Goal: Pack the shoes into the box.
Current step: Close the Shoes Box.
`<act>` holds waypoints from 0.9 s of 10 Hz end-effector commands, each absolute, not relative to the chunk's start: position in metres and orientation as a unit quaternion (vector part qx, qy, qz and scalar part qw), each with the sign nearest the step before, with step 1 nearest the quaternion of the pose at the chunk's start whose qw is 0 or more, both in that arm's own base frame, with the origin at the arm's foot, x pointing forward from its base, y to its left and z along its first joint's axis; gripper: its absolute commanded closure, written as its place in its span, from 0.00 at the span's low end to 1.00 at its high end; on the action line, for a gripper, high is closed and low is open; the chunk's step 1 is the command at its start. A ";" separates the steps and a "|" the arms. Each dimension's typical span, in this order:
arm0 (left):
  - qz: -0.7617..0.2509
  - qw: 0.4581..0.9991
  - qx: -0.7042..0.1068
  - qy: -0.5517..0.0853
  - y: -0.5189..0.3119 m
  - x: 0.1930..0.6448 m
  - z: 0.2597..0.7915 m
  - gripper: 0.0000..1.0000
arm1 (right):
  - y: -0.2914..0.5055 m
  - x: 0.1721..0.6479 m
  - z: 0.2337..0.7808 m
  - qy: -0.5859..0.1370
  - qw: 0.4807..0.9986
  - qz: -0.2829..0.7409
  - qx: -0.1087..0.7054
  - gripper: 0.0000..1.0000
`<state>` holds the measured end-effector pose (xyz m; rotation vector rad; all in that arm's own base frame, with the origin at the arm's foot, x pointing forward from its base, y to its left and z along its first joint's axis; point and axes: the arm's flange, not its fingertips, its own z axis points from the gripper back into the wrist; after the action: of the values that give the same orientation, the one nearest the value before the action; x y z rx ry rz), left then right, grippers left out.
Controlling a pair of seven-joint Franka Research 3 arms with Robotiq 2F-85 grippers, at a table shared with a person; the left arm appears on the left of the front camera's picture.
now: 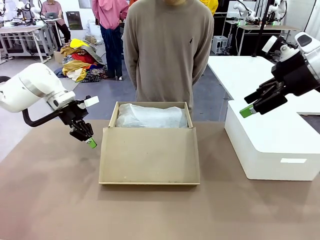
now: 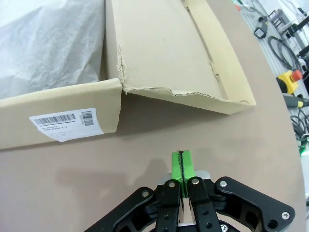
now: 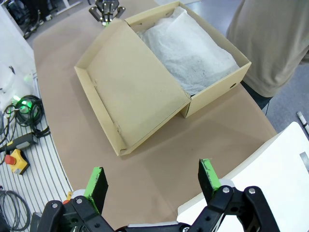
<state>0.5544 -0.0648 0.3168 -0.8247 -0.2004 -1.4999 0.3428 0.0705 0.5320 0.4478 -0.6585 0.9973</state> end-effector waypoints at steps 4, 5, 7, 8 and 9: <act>-0.662 0.635 -0.382 -0.115 -0.072 0.566 0.312 1.00 | 0.070 0.344 0.532 -0.312 0.798 0.468 0.217 0.00; -0.655 0.639 -0.386 -0.120 -0.073 0.567 0.310 1.00 | 0.070 0.344 0.532 -0.312 0.798 0.468 0.217 0.00; -0.647 0.648 -0.382 -0.125 -0.076 0.568 0.306 1.00 | 0.070 0.344 0.532 -0.312 0.798 0.468 0.217 0.00; -0.645 0.655 -0.373 -0.125 -0.079 0.568 0.304 1.00 | 0.070 0.344 0.532 -0.312 0.798 0.468 0.217 0.00; -0.642 0.658 -0.372 -0.128 -0.082 0.570 0.303 1.00 | 0.070 0.344 0.532 -0.312 0.798 0.468 0.217 0.00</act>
<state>0.5702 -0.0765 0.3054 -0.8470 -0.2674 -1.4793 0.3428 0.0705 0.5320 0.4478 -0.6585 0.9973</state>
